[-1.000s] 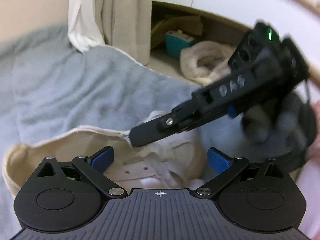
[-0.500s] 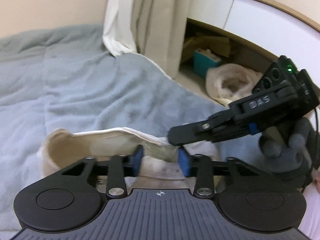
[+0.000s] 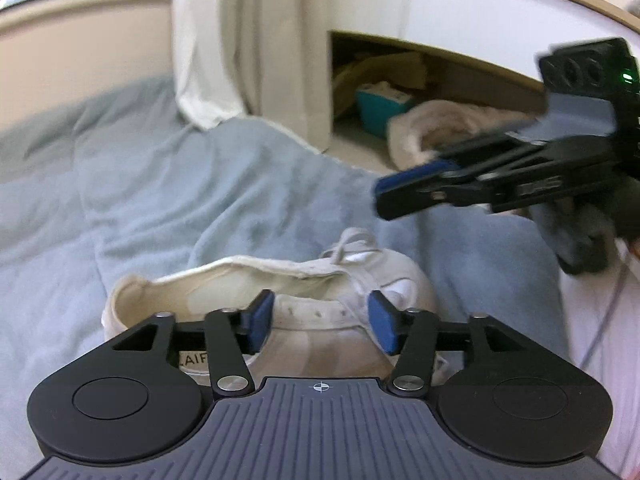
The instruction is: Lace up shoes with both hands
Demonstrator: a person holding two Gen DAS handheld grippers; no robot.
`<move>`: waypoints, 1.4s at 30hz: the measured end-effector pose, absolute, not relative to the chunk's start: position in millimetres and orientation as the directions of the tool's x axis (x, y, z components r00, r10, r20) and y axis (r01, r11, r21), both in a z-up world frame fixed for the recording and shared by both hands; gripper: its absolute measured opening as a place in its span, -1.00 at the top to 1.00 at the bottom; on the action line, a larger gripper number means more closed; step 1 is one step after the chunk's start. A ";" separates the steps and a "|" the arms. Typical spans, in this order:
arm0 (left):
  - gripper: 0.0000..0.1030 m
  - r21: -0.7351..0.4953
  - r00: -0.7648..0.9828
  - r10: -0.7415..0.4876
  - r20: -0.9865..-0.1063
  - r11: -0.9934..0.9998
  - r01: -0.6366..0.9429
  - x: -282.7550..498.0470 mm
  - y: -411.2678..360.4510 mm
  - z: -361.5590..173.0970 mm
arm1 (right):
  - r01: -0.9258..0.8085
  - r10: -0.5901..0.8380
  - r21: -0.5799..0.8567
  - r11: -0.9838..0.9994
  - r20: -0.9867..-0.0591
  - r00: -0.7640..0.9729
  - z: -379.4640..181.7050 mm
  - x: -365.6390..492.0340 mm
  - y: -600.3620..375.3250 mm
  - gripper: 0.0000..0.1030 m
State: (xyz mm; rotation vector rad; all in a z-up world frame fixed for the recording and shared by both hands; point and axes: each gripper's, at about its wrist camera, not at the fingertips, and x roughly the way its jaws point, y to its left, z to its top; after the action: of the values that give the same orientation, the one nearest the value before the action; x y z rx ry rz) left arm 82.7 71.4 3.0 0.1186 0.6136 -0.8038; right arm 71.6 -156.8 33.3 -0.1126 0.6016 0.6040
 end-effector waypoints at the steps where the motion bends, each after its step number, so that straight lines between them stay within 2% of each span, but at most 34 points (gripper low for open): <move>1: -0.17 -0.120 0.537 -0.644 -0.545 0.694 0.710 78.6 73.3 6.5 | -0.569 0.486 0.038 0.822 -0.567 0.665 34.4 70.2 -151.6 0.66; 3: -0.16 -0.105 0.547 -0.654 -0.522 0.686 0.720 70.3 77.1 13.4 | -0.584 0.470 -0.015 0.811 -0.579 0.666 35.1 68.2 -140.4 0.77; 6: -0.11 -0.147 0.525 -0.693 -0.495 0.662 0.735 65.6 81.1 18.1 | -0.612 0.473 -0.033 0.790 -0.601 0.644 32.5 68.5 -126.6 0.77; 8: -0.04 -0.166 0.502 -0.680 -0.534 0.667 0.726 71.4 76.1 9.7 | -0.625 0.476 -0.037 0.779 -0.614 0.630 30.5 70.3 -117.9 0.77; 9: 0.09 -0.160 0.497 -0.661 -0.563 0.677 0.719 74.8 72.9 4.0 | -0.631 0.477 -0.041 0.775 -0.618 0.625 30.0 70.7 -114.7 0.77; 10: 0.11 -0.166 0.488 -0.657 -0.575 0.677 0.717 77.8 71.5 0.5 | -0.639 0.479 -0.042 0.768 -0.623 0.618 29.6 70.9 -112.0 0.77; 16: 0.05 -0.268 0.436 -0.666 -0.605 0.686 0.677 96.3 76.7 -9.5 | -0.715 0.451 -0.159 0.681 -0.678 0.581 23.1 64.1 -92.1 0.76; 20: 0.05 -0.288 0.423 -0.665 -0.615 0.689 0.665 99.8 78.5 -14.2 | -0.775 0.428 -0.233 0.588 -0.723 0.542 17.0 60.1 -72.9 0.69; 29: 0.03 -0.277 0.409 -0.662 -0.628 0.682 0.677 98.3 81.1 -15.3 | -0.797 0.460 -0.116 0.592 -0.763 0.453 4.7 82.0 -61.4 0.82; 33: -0.01 -0.276 0.412 -0.663 -0.625 0.681 0.678 98.9 80.1 -14.8 | -0.771 0.424 -0.153 0.618 -0.761 0.491 -0.1 89.3 -63.8 0.85; 38: -0.04 -0.283 0.408 -0.669 -0.622 0.678 0.679 100.6 81.2 -15.6 | -0.765 0.448 -0.024 0.644 -0.798 0.403 1.4 107.9 -82.7 0.85; 40: -0.05 -0.283 0.407 -0.669 -0.621 0.677 0.680 101.0 81.1 -15.7 | -0.786 0.447 -0.028 0.618 -0.809 0.381 0.9 109.1 -84.1 0.83; 42: -0.11 -0.283 0.404 -0.672 -0.621 0.673 0.684 100.6 80.1 -15.9 | -0.812 0.429 -0.075 0.578 -0.819 0.381 0.5 104.1 -79.0 0.71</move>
State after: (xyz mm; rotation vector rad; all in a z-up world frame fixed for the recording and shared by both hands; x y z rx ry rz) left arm 100.6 80.1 -15.9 0.0175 0.7756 -0.8556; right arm 104.1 -79.0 0.5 -0.5194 0.8515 0.8389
